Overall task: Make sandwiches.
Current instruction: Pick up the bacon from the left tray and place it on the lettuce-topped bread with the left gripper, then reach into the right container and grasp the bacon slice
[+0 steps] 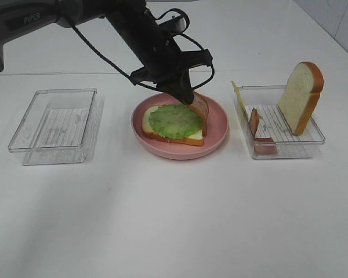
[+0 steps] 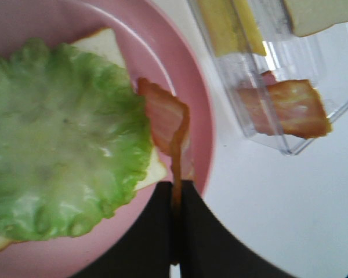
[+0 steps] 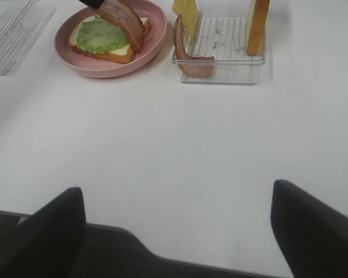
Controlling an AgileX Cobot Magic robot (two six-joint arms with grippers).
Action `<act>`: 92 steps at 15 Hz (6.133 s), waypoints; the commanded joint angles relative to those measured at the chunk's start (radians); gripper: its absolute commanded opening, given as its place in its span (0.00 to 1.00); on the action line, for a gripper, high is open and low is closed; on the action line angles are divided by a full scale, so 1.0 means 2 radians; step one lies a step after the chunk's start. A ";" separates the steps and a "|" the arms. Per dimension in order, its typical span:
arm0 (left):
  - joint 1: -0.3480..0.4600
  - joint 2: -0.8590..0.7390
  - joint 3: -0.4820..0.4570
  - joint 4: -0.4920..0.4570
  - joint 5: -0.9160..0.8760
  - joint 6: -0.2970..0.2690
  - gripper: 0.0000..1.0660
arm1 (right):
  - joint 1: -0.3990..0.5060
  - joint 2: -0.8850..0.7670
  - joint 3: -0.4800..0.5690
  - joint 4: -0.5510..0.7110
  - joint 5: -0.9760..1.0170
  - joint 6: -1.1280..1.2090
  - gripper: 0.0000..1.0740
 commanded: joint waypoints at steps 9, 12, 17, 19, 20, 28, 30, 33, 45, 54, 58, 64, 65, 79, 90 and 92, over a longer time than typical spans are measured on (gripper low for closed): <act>0.000 -0.003 -0.003 0.152 0.046 -0.039 0.00 | -0.002 -0.015 0.002 0.002 -0.004 -0.003 0.79; 0.000 -0.003 -0.003 0.154 0.045 -0.064 0.04 | -0.002 -0.015 0.002 0.002 -0.004 -0.003 0.79; 0.000 -0.008 -0.003 0.158 0.044 -0.064 0.75 | -0.002 -0.015 0.002 0.002 -0.004 -0.003 0.79; 0.000 -0.018 -0.005 0.169 0.047 -0.064 0.91 | -0.002 -0.015 0.002 0.002 -0.004 -0.003 0.79; 0.000 -0.026 -0.009 0.181 0.054 -0.064 0.96 | -0.002 -0.015 0.002 0.002 -0.004 -0.003 0.79; 0.060 -0.100 -0.019 0.256 0.080 -0.056 0.95 | -0.002 -0.015 0.002 0.002 -0.004 -0.003 0.79; 0.127 -0.121 -0.018 0.249 0.080 -0.048 0.95 | -0.002 -0.015 0.002 0.002 -0.004 -0.003 0.79; 0.182 -0.155 0.012 0.219 0.080 -0.024 0.95 | -0.002 -0.015 0.002 0.002 -0.004 -0.003 0.79; 0.251 -0.622 0.564 0.244 -0.018 0.017 0.94 | -0.002 -0.015 0.002 0.002 -0.004 -0.003 0.79; 0.251 -1.204 0.850 0.230 -0.006 0.016 0.94 | -0.002 -0.015 0.002 0.002 -0.004 -0.003 0.79; 0.251 -1.256 0.891 0.227 -0.044 0.020 0.94 | -0.002 -0.015 0.002 0.002 -0.004 -0.003 0.79; 0.251 -1.258 0.894 0.227 -0.042 0.004 0.94 | -0.002 -0.013 0.002 0.000 -0.004 -0.003 0.79; 0.251 -1.258 0.894 0.227 -0.042 0.004 0.94 | -0.002 -0.013 0.002 0.000 -0.004 -0.003 0.79; 0.267 -1.259 0.894 0.209 -0.042 0.004 0.94 | -0.002 0.149 -0.034 -0.001 -0.018 -0.003 0.79; 0.267 -1.259 0.894 0.209 -0.042 0.004 0.94 | -0.001 0.712 -0.357 0.017 -0.015 -0.014 0.79; 0.267 -1.259 0.894 0.209 -0.042 0.004 0.94 | -0.001 0.777 -0.408 0.017 -0.016 -0.012 0.79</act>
